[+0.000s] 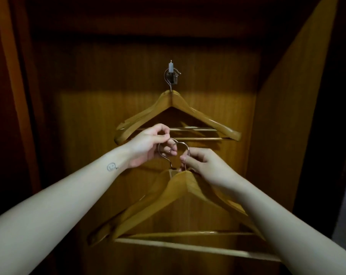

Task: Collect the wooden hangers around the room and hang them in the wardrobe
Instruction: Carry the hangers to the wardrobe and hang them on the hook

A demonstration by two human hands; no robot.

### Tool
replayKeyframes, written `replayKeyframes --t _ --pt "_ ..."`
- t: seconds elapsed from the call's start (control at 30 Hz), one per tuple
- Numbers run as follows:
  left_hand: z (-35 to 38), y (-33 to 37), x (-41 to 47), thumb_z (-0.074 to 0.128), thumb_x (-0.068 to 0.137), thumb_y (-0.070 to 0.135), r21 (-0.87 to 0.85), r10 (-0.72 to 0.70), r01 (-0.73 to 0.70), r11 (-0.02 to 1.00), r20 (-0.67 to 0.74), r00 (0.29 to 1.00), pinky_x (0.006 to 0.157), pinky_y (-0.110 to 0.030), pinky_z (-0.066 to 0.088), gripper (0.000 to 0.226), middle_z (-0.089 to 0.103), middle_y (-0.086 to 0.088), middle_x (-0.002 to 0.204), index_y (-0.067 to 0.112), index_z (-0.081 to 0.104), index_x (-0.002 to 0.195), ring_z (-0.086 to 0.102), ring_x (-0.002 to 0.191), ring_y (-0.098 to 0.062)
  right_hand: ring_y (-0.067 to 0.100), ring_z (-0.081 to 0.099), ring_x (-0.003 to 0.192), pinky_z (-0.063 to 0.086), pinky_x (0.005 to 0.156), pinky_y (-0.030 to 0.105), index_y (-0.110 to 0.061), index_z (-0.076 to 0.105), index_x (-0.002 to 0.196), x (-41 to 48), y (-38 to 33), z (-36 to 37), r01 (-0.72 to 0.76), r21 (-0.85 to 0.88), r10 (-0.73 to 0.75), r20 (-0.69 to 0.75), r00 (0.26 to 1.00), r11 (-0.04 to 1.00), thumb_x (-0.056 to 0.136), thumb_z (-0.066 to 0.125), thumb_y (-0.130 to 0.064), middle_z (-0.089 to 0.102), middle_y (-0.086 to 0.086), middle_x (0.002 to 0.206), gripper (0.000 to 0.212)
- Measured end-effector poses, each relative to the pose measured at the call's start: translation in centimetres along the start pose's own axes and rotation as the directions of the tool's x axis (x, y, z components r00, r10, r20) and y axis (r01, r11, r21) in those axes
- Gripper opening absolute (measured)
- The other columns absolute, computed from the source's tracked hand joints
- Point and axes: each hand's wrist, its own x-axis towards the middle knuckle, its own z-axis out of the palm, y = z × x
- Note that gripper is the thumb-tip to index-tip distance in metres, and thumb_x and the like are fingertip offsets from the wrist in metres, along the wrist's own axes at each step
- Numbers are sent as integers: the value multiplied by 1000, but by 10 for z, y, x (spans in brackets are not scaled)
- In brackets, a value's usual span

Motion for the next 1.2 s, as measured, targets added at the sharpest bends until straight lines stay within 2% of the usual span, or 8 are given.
replayKeyframes --t 0.2,0.4,0.5,0.63,0.8,0.9,1.07,1.2 --pt "-21 -6 -8 39 101 6 57 -43 37 998 118 992 80 -33 54 34 64 -8 83 16 62 123 64 81 -19 9 59 57 48 59 17 -4 61 78 15 -37 -51 29 263 18 -175 984 964 96 54 -20 67 11 72 25" --pt "-15 -10 -7 37 95 50 372 -65 -36 928 254 965 85 -27 46 48 61 8 76 19 73 101 55 80 -12 19 63 69 53 71 30 -8 67 73 49 -72 -74 3 103 28 -295 955 995 94 58 -25 67 10 72 28" --pt "-20 -19 -5 43 93 48 418 61 -173 892 269 961 83 -32 43 42 52 2 66 22 63 67 48 68 -14 15 64 67 53 63 24 -8 65 78 63 -76 -68 -78 179 124 -266 956 981 94 55 -21 70 8 73 23" --pt "-29 -27 -3 42 94 46 383 83 -196 903 292 953 79 -28 40 41 47 10 60 27 53 60 43 63 -11 5 56 53 43 53 18 -15 63 105 81 -76 -68 -148 240 201 -214 956 960 91 58 -42 73 4 84 30" --pt "-34 -39 -2 45 87 62 445 56 -220 868 352 934 75 -29 35 45 44 0 64 24 53 65 41 66 -17 9 45 51 38 48 21 -8 62 71 99 -80 -70 -62 -203 11 -244 970 977 82 67 -50 51 1 58 44" --pt "-36 -48 -1 46 86 63 451 52 -210 868 338 940 70 -27 34 48 44 5 62 21 53 66 41 65 -15 9 48 51 42 52 22 -7 61 64 109 -80 -69 -94 -583 -80 -266 961 807 76 70 -53 53 2 55 49" --pt "-45 -59 -2 43 95 51 455 58 -194 869 297 953 64 -15 35 46 43 7 62 14 52 69 41 61 -5 4 49 48 41 47 18 -10 59 64 112 -80 -69 -116 -551 22 -174 985 826 75 73 -48 55 -1 56 43" --pt "-45 -60 0 41 91 45 473 61 -190 860 275 960 64 -8 36 43 44 14 56 8 49 71 42 57 2 10 47 52 40 49 22 -15 51 57 126 -69 -53 -163 -641 -44 -295 955 750 82 72 -32 49 -3 55 36"
